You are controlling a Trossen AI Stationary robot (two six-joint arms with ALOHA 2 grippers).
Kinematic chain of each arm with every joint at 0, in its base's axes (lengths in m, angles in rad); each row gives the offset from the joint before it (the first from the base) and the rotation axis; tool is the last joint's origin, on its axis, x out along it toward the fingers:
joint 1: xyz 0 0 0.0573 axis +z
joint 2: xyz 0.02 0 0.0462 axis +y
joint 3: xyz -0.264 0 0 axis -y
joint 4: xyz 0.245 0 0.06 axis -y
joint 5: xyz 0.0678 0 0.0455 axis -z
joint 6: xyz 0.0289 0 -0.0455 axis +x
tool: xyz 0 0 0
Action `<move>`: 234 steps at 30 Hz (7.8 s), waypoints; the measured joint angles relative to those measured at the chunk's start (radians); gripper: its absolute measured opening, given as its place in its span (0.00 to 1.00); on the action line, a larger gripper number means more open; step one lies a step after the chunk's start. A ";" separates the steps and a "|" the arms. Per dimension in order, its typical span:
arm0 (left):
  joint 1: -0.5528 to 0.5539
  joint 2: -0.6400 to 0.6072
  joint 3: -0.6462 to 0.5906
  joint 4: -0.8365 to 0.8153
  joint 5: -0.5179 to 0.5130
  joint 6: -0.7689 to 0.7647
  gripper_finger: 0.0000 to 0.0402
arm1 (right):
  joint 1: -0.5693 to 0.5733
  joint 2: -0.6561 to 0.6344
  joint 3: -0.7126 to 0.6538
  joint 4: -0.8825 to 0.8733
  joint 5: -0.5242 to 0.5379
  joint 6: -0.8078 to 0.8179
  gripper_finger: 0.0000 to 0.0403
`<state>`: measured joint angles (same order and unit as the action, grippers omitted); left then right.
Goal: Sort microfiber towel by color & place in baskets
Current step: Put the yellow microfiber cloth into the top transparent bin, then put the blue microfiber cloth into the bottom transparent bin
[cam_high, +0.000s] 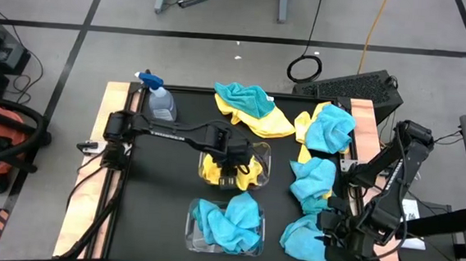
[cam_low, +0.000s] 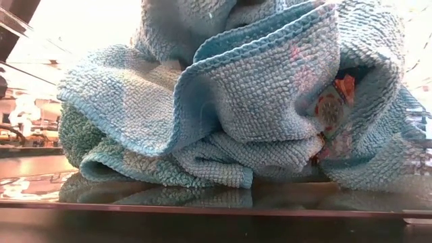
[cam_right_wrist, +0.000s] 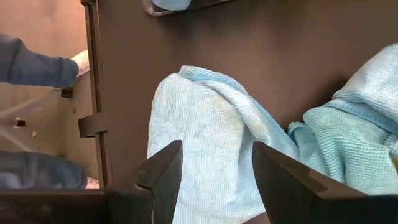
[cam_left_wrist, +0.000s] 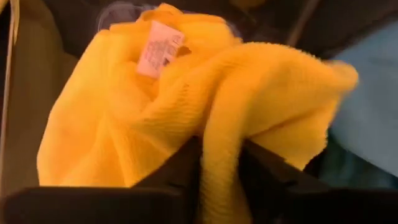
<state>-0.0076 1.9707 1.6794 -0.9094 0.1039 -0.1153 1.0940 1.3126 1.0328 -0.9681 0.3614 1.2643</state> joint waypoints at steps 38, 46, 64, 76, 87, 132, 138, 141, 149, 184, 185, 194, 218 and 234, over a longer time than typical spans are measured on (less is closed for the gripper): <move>0.011 0.100 0.194 -0.145 0.110 0.019 0.46 | 0.021 0.117 0.000 0.091 0.076 -0.098 0.69; -0.015 -0.012 0.198 -0.151 0.139 -0.009 0.50 | 0.029 0.246 0.000 0.110 0.012 -0.096 0.72; -0.097 -0.256 0.199 -0.095 0.127 -0.125 0.50 | 0.035 0.432 -0.115 0.357 -0.098 -0.030 0.68; -0.153 -0.339 0.199 -0.096 0.123 -0.168 0.50 | 0.010 0.429 -0.130 0.367 -0.095 -0.056 0.16; -0.201 -0.424 0.199 -0.092 0.020 -0.140 0.50 | -0.055 0.295 -0.141 0.304 -0.087 -0.166 0.02; -0.340 -0.480 0.199 -0.041 -0.356 -0.054 0.50 | -0.658 0.202 0.075 0.908 -0.558 -1.071 0.02; -0.340 -0.480 0.199 -0.041 -0.376 -0.060 0.50 | -0.703 0.271 0.075 0.949 -0.657 -1.077 0.02; -0.340 -0.480 0.199 -0.041 -0.394 -0.063 0.50 | -0.729 0.315 0.075 0.950 -0.657 -1.094 0.02; -0.340 -0.480 0.199 -0.042 -0.402 -0.089 0.50 | -0.775 0.488 0.075 0.952 -0.682 -1.063 0.02; -0.340 -0.480 0.198 -0.045 -0.428 -0.062 0.50 | -0.764 0.366 0.073 0.988 -0.648 -1.014 0.52; -0.340 -0.480 0.198 -0.045 -0.428 -0.062 0.50 | -0.766 0.345 0.073 0.983 -0.653 -1.014 0.53; -0.340 -0.480 0.198 -0.043 -0.428 -0.062 0.50 | -0.775 0.134 0.075 0.817 -0.542 -1.024 0.53; -0.340 -0.479 0.198 -0.042 -0.427 -0.060 0.50 | -0.658 -0.101 0.012 -0.103 -0.408 -0.883 0.52; -0.340 -0.473 0.145 -0.031 -0.427 -0.062 0.50 | -0.633 -0.101 -0.262 0.027 -0.278 -0.806 0.52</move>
<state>-0.3473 1.4973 1.8248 -0.9401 -0.3233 -0.1772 0.4610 1.2118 0.7709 -0.9413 0.0831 0.4587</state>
